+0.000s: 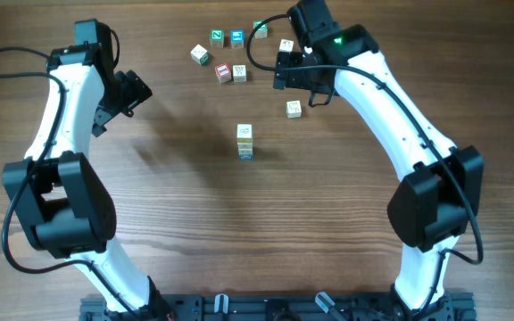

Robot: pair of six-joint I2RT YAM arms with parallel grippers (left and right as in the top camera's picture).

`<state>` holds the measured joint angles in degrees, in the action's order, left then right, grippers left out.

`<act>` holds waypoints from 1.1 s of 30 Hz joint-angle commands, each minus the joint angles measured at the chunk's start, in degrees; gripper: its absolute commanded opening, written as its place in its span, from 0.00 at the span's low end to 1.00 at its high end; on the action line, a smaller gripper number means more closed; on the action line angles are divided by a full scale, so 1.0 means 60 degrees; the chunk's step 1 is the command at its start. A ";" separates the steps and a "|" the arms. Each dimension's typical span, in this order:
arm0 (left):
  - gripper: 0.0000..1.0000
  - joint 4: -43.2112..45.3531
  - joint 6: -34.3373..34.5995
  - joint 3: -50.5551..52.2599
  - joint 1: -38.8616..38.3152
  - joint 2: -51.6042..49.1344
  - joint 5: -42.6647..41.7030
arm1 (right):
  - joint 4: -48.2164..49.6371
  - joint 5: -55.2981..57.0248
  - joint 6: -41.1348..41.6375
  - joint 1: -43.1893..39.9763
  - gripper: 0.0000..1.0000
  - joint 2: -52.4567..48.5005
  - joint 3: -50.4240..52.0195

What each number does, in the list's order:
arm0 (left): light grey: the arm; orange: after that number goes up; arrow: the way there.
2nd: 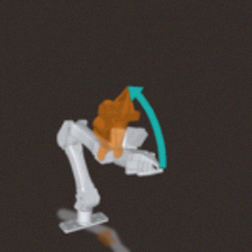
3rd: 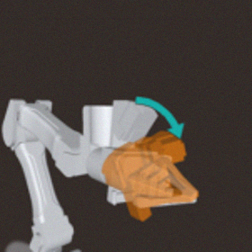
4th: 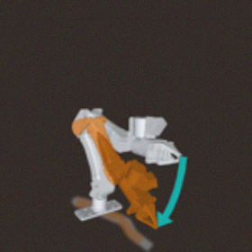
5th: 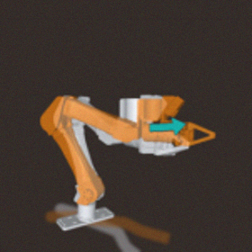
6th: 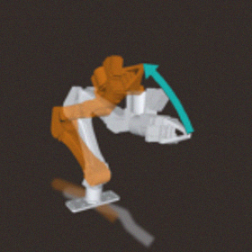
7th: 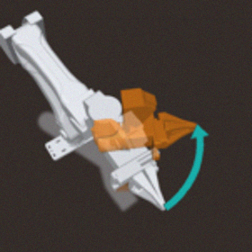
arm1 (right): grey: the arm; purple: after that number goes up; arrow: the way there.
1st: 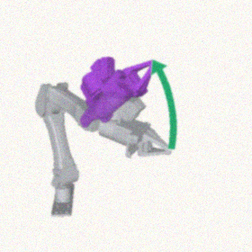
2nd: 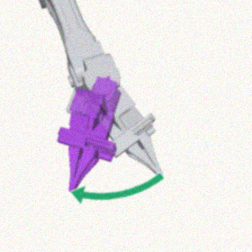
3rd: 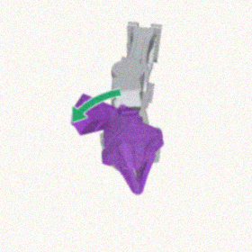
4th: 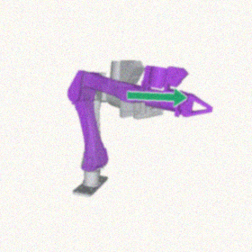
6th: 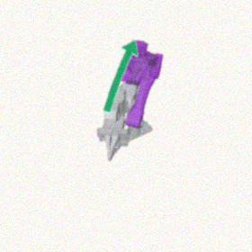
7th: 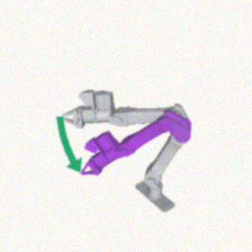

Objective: Form a tower
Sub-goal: 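Open the right gripper and swing it toward the far blocks, then lower the right gripper over the cream 8 block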

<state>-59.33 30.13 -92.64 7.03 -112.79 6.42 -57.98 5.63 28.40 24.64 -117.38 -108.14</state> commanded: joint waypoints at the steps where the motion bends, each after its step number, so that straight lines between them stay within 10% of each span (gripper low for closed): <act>1: 1.00 0.0000 -0.0011 -0.0149 0.0011 0.0280 0.0124 | 0.0204 0.0135 -0.0004 -0.0029 0.99 -0.0379 0.0047; 20: 1.00 0.0000 -0.0011 -0.0149 0.0011 0.0280 0.0127 | 0.0889 -0.0011 -0.2007 -0.0051 0.90 -0.2029 0.0215; 33: 1.00 0.0000 -0.0011 -0.0149 0.0011 0.0280 0.0127 | 0.1326 -0.0015 -0.2226 -0.0051 0.56 -0.2546 0.0474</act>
<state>-59.33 30.11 -92.64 7.03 -112.79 6.42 -50.04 5.61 15.77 24.64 -131.79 -105.71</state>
